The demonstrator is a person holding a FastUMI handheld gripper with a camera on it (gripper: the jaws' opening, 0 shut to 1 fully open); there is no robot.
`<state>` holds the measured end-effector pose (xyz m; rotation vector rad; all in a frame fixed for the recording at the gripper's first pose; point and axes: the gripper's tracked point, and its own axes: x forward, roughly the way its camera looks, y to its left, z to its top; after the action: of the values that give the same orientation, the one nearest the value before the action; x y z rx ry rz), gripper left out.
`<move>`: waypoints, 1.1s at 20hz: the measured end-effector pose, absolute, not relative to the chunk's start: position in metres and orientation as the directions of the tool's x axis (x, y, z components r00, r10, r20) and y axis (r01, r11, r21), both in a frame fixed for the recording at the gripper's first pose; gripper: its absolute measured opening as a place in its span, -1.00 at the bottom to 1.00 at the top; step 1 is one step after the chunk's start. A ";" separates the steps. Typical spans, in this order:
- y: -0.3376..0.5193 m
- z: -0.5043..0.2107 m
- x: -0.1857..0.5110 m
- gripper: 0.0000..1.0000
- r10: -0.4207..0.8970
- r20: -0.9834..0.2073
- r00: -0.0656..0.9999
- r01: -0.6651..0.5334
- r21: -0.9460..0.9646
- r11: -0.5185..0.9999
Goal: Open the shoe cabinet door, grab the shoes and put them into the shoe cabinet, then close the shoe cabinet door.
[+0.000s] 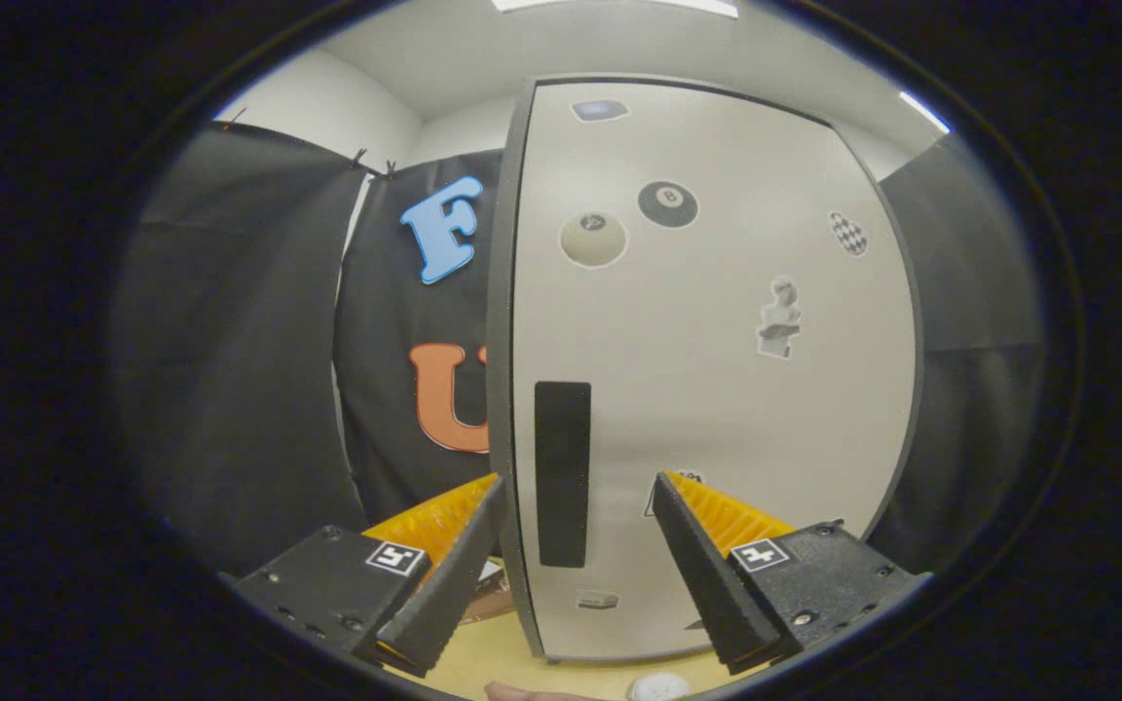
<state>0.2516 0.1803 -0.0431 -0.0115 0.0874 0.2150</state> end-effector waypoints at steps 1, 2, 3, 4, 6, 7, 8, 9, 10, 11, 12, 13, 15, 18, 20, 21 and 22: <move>0.180 -0.046 0.259 0.97 0.205 -0.096 0.974 -0.207 -0.003 0.978; 0.180 -0.048 0.266 0.89 0.198 -0.108 0.974 -0.200 -0.008 0.980; 0.180 -0.051 0.273 0.84 0.183 -0.121 0.976 -0.187 -0.019 0.982; 0.179 -0.052 0.278 0.65 0.175 -0.120 0.977 -0.179 -0.021 0.984; 0.185 -0.051 0.284 0.36 0.189 -0.117 0.975 -0.189 0.006 0.982; 0.187 -0.050 0.282 0.27 0.183 -0.111 0.977 -0.181 0.027 0.983; 0.192 -0.052 0.282 0.19 0.197 -0.118 0.973 -0.192 0.052 0.980; 0.189 -0.050 0.281 -0.01 0.163 -0.118 0.979 -0.158 0.054 0.986; 0.190 -0.055 0.283 -0.21 0.153 -0.130 0.980 -0.149 0.045 0.988; 0.187 -0.054 0.281 -0.27 0.151 -0.136 0.979 -0.150 0.017 0.989; 0.189 -0.054 0.280 -0.33 0.156 -0.148 0.977 -0.155 0.014 0.988; 0.189 -0.054 0.278 -0.35 0.168 -0.159 0.973 -0.167 0.019 0.986; 0.186 -0.054 0.272 -0.41 0.184 -0.181 0.966 -0.180 0.038 0.983; 0.180 -0.053 0.250 -0.47 0.202 -0.206 0.957 -0.204 0.012 0.979; 0.176 -0.052 0.229 -0.48 0.235 -0.217 0.948 -0.237 0.015 0.971; 0.172 -0.051 0.219 -0.48 0.257 -0.221 0.941 -0.261 0.013 0.965; 0.166 -0.051 0.211 -0.49 0.277 -0.221 0.935 -0.281 0.015 0.960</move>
<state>0.2107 0.1657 -0.0514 -0.0169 0.2231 0.2853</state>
